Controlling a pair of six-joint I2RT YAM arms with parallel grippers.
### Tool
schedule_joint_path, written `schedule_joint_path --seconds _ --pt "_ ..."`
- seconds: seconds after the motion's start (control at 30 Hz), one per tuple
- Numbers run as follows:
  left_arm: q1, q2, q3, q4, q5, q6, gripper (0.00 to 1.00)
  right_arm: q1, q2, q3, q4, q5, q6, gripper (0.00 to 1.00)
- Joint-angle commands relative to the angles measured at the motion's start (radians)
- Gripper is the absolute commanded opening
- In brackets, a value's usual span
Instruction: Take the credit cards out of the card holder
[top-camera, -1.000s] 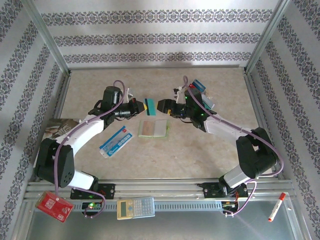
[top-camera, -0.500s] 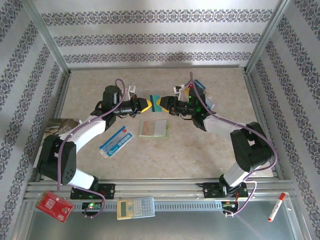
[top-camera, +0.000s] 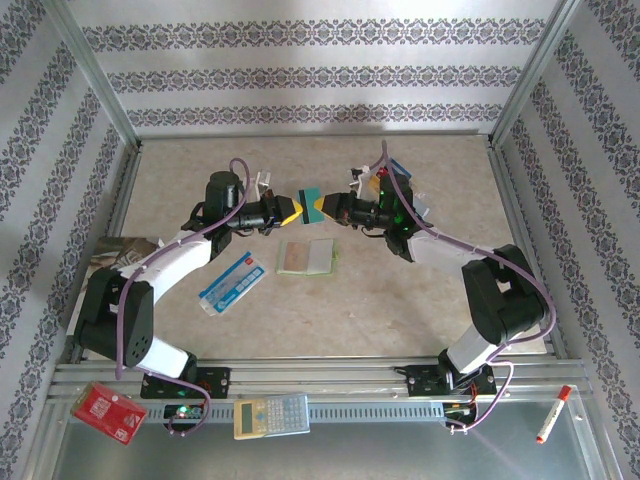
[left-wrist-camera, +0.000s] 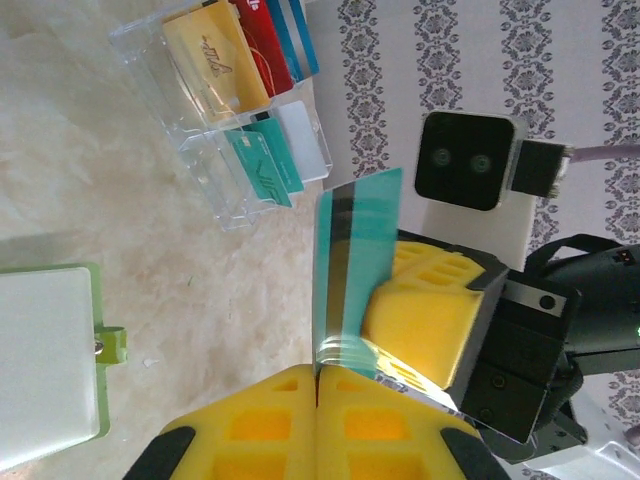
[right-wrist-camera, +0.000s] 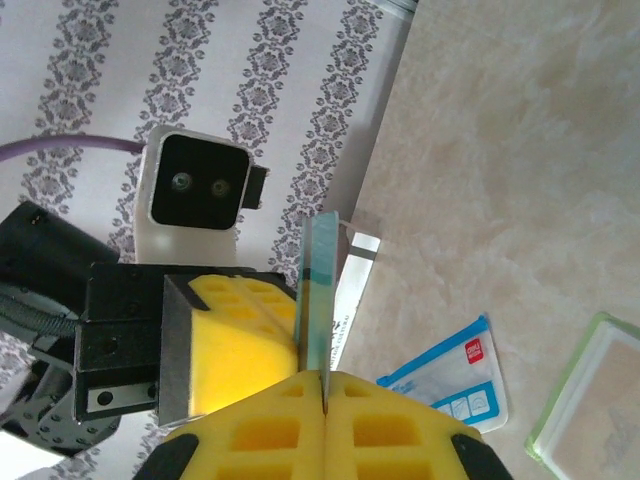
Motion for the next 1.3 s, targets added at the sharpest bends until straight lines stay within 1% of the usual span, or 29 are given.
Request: schedule_joint_path --seconds 0.0,0.1,0.13,0.17,0.2,0.3,0.33,0.4,0.5,0.53,0.57,0.67,0.8,0.93,1.07,1.27 --pt "0.021 0.002 -0.019 -0.041 -0.013 0.041 0.20 -0.004 -0.045 -0.003 -0.059 0.007 -0.123 0.00" --pt "0.044 -0.015 -0.026 -0.141 -0.072 0.091 0.40 -0.027 -0.076 -0.016 -0.127 0.024 -0.208 0.00" --pt "0.055 -0.025 -0.020 -0.202 -0.111 0.122 0.46 -0.039 -0.091 -0.018 -0.166 0.036 -0.245 0.00" --pt "0.063 -0.037 -0.010 -0.276 -0.163 0.156 0.51 -0.051 -0.109 -0.015 -0.226 0.051 -0.296 0.00" --pt "0.069 -0.049 -0.001 -0.342 -0.217 0.186 0.53 -0.062 -0.126 -0.004 -0.301 0.077 -0.361 0.00" --pt "0.078 -0.084 0.034 -0.520 -0.402 0.281 0.60 -0.075 -0.180 0.057 -0.599 0.250 -0.620 0.00" --pt "0.078 -0.097 0.040 -0.557 -0.444 0.307 0.62 -0.075 -0.188 0.080 -0.680 0.311 -0.695 0.00" --pt "0.079 -0.117 0.047 -0.591 -0.491 0.336 0.67 -0.079 -0.194 0.118 -0.790 0.401 -0.805 0.00" --pt "0.081 -0.143 0.044 -0.610 -0.531 0.362 0.77 -0.082 -0.191 0.175 -0.911 0.488 -0.937 0.00" --pt "0.081 -0.149 0.042 -0.611 -0.537 0.373 0.83 -0.080 -0.190 0.192 -0.947 0.500 -0.988 0.00" --pt "0.081 -0.155 0.044 -0.612 -0.539 0.385 0.99 -0.078 -0.189 0.206 -0.978 0.515 -1.040 0.00" --pt "0.082 -0.161 0.044 -0.615 -0.541 0.412 1.00 -0.074 -0.170 0.228 -1.040 0.593 -1.158 0.00" --pt "0.086 -0.160 0.043 -0.615 -0.543 0.421 1.00 -0.073 -0.110 0.278 -1.129 0.712 -1.258 0.00" --pt "0.087 -0.151 0.035 -0.605 -0.536 0.415 1.00 -0.080 -0.060 0.290 -1.136 0.807 -1.330 0.00" --pt "0.087 -0.135 0.023 -0.575 -0.506 0.396 1.00 -0.109 -0.001 0.323 -1.133 0.816 -1.368 0.00" --pt "0.087 -0.117 0.009 -0.549 -0.466 0.375 1.00 -0.130 0.036 0.340 -1.112 0.857 -1.407 0.00"
